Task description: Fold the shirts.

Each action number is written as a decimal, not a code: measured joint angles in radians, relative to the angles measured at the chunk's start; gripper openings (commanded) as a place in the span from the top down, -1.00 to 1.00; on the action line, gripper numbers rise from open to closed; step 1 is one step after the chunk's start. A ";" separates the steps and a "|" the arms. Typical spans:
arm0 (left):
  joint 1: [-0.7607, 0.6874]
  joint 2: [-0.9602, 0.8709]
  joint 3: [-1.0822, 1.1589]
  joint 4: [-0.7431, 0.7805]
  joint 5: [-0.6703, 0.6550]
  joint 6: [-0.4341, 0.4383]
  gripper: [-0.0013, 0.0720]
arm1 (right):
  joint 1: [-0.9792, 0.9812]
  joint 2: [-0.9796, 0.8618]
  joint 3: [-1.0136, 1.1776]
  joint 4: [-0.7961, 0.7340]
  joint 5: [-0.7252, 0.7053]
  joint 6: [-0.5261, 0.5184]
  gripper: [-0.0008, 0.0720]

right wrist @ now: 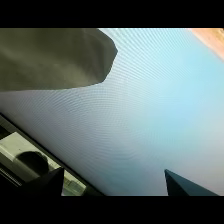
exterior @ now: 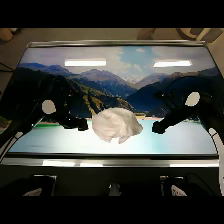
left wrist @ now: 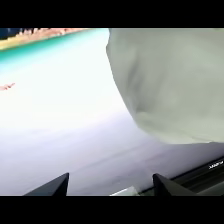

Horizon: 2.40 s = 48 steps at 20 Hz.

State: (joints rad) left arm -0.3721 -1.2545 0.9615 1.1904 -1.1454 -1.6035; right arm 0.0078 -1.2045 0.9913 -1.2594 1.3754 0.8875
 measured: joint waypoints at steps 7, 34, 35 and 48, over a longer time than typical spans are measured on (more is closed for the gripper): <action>-0.038 -0.100 -0.106 -0.275 0.285 0.063 -0.56 | 0.000 -0.017 -0.079 0.068 -0.040 -0.067 -0.97; -0.014 0.084 0.395 -0.306 0.250 0.308 0.90 | 0.068 0.035 0.303 0.417 -0.151 -0.331 0.91; -0.006 0.127 0.481 -0.294 0.248 0.314 0.90 | 0.069 0.097 0.380 0.401 -0.171 -0.331 0.91; 0.016 0.407 0.886 -0.129 0.468 0.349 0.90 | 0.071 0.499 0.666 0.309 -0.373 -0.072 0.91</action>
State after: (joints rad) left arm -0.3557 -0.8474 1.8473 1.0618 -0.6773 -1.2549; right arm 0.0784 -0.7055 1.6573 -0.9501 1.0023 0.8158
